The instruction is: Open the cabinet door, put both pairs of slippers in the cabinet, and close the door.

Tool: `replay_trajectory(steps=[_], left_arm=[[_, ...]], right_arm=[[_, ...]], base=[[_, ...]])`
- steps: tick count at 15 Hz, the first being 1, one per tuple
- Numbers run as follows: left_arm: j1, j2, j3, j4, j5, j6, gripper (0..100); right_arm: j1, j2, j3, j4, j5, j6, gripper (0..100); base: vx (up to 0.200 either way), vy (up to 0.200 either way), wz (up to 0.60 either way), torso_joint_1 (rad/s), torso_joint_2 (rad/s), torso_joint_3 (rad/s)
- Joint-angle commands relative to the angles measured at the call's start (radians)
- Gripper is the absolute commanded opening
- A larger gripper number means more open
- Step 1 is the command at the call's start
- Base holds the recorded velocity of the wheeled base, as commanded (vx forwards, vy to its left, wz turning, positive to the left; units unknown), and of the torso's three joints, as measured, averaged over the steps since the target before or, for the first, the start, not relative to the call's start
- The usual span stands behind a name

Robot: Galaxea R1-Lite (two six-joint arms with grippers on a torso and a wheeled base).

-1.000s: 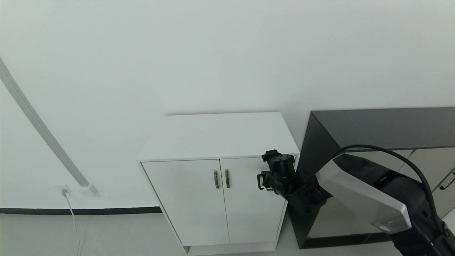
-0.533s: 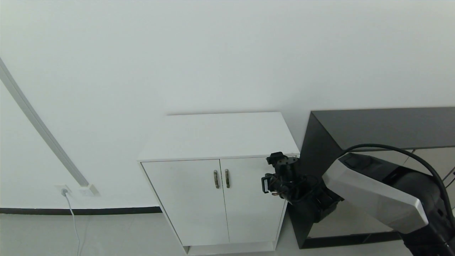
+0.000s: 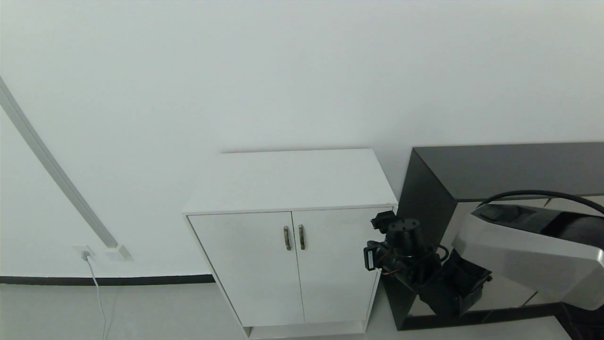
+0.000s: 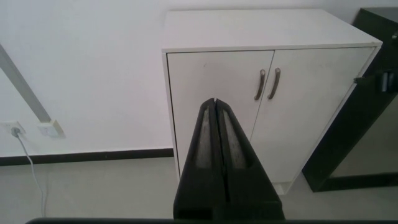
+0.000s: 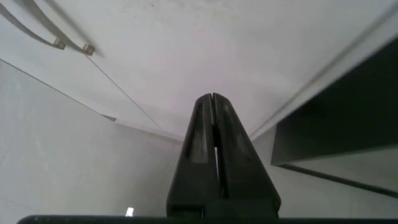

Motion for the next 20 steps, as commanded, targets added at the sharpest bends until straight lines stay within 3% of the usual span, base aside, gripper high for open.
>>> replay_trajectory(steps=[1,9,15,20], left_arm=[[0.000,0.001,0.000,0.000,0.001,0.000,0],[0.000,0.001,0.000,0.000,0.001,0.000,0],[0.000,0.001,0.000,0.000,0.001,0.000,0],[0.000,0.001,-0.002,0.000,0.001,0.000,0]], right_arm=[[-0.021,-0.106,0.137,-0.052,-0.002,-0.002,0],[-0.181,-0.333,0.548,-0.261,-0.002,-0.013,0],[-0.317,-0.355,0.832,-0.538,0.007,-0.082,0],[-0.348,-0.565,0.938,-0.509,0.007,-0.099,0]], base=[[0.000,0.000,0.00,0.000,0.00,0.000],[0.000,0.000,0.00,0.000,0.00,0.000],[0.000,0.000,0.00,0.000,0.00,0.000],[0.000,0.000,0.00,0.000,0.00,0.000]])
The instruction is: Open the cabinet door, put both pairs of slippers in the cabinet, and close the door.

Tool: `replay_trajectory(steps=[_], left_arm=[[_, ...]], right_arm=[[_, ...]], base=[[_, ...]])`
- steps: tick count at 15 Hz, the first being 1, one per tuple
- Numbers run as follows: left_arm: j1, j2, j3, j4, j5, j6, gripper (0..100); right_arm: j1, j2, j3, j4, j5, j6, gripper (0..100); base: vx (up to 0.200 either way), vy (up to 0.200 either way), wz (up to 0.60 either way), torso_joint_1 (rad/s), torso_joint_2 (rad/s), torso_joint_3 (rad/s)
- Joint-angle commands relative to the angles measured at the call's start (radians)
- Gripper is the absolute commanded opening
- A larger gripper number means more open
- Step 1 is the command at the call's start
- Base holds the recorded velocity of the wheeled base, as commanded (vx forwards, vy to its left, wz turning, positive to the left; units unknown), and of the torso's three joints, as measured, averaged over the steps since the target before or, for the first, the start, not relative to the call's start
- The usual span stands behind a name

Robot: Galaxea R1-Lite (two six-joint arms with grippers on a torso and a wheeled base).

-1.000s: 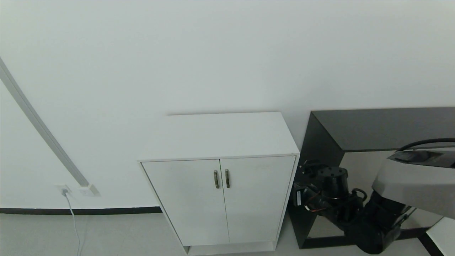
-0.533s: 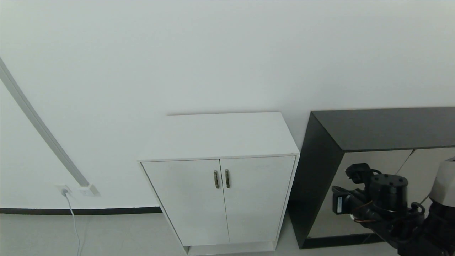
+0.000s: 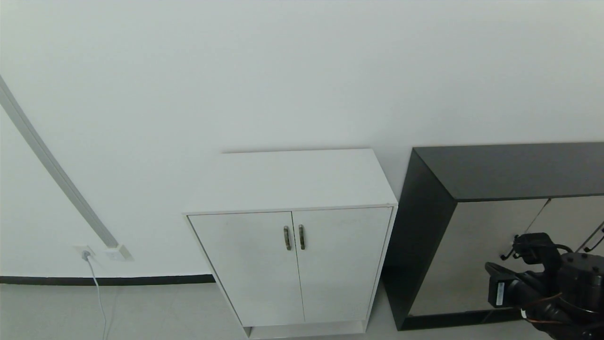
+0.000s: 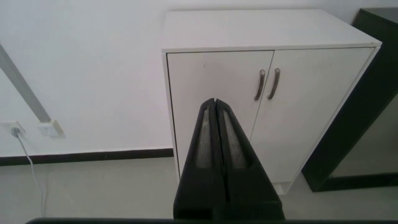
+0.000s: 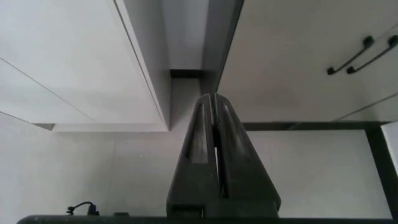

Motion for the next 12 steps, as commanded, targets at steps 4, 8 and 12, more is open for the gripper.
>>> replay_trajectory(steps=[4,8,12], left_arm=[[0.000,0.001,-0.001,0.000,0.000,0.000,0],[0.000,0.001,0.000,0.000,0.000,0.000,0],[0.000,0.001,-0.001,0.000,0.000,0.000,0]], right_arm=[[-0.039,-0.431,0.019,0.364,0.012,0.010,0],[-0.039,-0.800,0.019,0.801,0.075,0.005,0],[-0.036,-1.083,0.019,1.193,0.127,0.002,0]], base=[[0.000,0.000,0.00,0.000,0.00,0.000],[0.000,0.000,0.00,0.000,0.00,0.000],[0.000,0.000,0.00,0.000,0.00,0.000]])
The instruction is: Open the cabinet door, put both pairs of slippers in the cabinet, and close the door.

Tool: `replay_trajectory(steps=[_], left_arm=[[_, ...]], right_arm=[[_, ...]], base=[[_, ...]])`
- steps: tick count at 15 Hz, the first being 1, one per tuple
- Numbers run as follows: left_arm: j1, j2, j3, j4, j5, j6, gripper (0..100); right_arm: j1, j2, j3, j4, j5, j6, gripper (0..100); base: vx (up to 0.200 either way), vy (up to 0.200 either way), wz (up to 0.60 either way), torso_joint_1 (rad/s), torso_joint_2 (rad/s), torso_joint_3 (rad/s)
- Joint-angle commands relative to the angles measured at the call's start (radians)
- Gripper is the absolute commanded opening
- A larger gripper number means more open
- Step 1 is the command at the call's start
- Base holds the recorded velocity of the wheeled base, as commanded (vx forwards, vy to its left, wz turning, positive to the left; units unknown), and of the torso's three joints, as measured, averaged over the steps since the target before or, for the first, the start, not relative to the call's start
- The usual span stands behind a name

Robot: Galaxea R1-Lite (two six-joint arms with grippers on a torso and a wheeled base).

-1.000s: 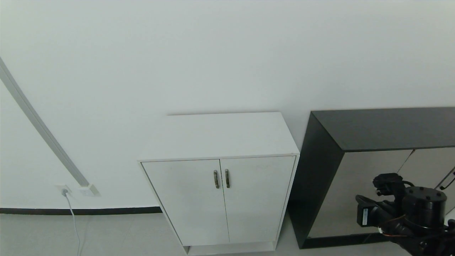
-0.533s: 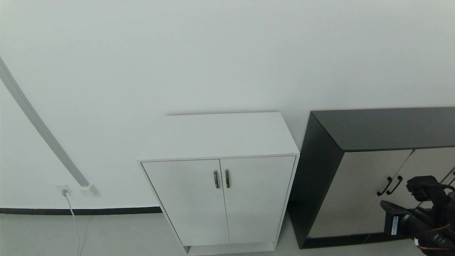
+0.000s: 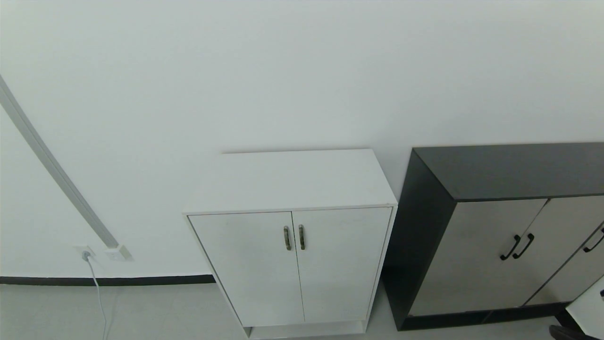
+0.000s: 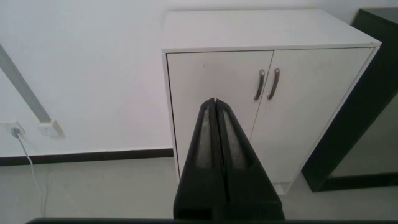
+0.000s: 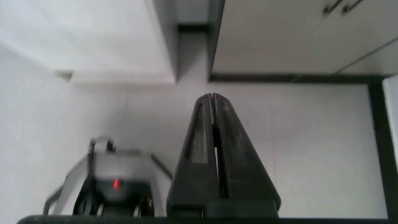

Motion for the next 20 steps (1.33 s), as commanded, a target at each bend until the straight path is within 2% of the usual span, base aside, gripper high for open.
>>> replay_trajectory(steps=[1,4,9,11,14,20], left_arm=[[0.000,0.001,0.000,0.000,0.000,0.000,0],[0.000,0.001,0.000,0.000,0.000,0.000,0],[0.000,0.001,0.000,0.000,0.000,0.000,0],[0.000,0.001,-0.001,0.000,0.000,0.000,0],[0.000,0.001,0.000,0.000,0.000,0.000,0],[0.000,0.001,-0.001,0.000,0.002,0.000,0]], right_arm=[[0.002,-0.284,0.000,0.223,0.048,-0.004,0],[0.004,-0.424,0.000,0.358,0.071,-0.004,0],[0.008,-0.459,0.000,0.384,0.073,-0.004,0],[0.031,-0.522,0.000,0.490,0.081,-0.007,0],[0.031,-0.582,0.000,0.497,0.082,-0.014,0],[-0.082,-0.800,0.000,0.497,0.082,-0.014,0]], base=[[0.000,0.000,0.00,0.000,0.00,0.000],[0.000,0.000,0.00,0.000,0.00,0.000],[0.000,0.000,0.00,0.000,0.00,0.000],[0.000,0.000,0.00,0.000,0.00,0.000],[0.000,0.000,0.00,0.000,0.00,0.000],[0.000,0.000,0.00,0.000,0.00,0.000]])
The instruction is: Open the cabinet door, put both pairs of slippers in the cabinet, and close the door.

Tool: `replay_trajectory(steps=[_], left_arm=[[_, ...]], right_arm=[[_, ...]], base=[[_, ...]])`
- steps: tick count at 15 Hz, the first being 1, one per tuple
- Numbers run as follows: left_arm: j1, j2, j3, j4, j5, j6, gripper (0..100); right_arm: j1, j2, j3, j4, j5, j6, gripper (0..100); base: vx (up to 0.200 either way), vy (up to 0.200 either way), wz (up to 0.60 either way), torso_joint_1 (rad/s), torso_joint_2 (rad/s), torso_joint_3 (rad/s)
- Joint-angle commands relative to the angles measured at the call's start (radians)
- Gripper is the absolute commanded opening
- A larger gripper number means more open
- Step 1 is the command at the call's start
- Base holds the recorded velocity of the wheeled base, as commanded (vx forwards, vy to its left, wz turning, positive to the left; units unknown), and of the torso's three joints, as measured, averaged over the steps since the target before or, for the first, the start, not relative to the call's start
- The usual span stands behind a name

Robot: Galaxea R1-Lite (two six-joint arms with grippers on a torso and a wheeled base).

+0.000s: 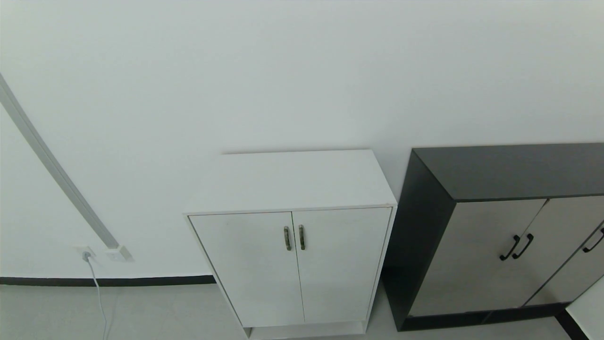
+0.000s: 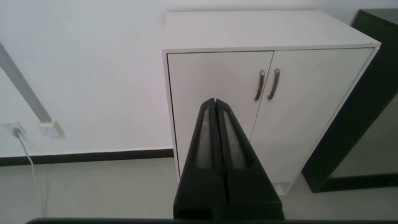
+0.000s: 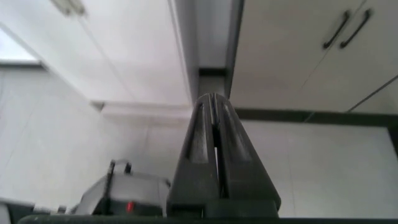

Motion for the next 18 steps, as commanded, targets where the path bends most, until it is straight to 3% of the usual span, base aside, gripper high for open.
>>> replay_trajectory(steps=[1,8,12,18], left_arm=[[0.000,0.001,0.000,0.000,0.001,0.000,0],[0.000,0.001,-0.001,0.000,0.001,-0.002,0],[0.000,0.001,0.000,0.000,-0.001,-0.002,0],[0.000,0.001,0.000,0.000,-0.004,0.004,0]], right_arm=[[-0.030,-0.095,0.000,0.000,0.000,0.000,0],[-0.129,-0.317,-0.002,0.000,-0.006,-0.006,0],[-0.129,-0.317,0.000,-0.011,-0.092,0.069,0],[-0.131,-0.317,0.000,-0.011,-0.091,0.063,0]], base=[[0.000,0.000,0.00,0.000,0.00,0.000],[0.000,0.000,0.00,0.000,0.00,0.000],[0.000,0.000,0.00,0.000,0.00,0.000],[0.000,0.000,0.00,0.000,0.00,0.000]])
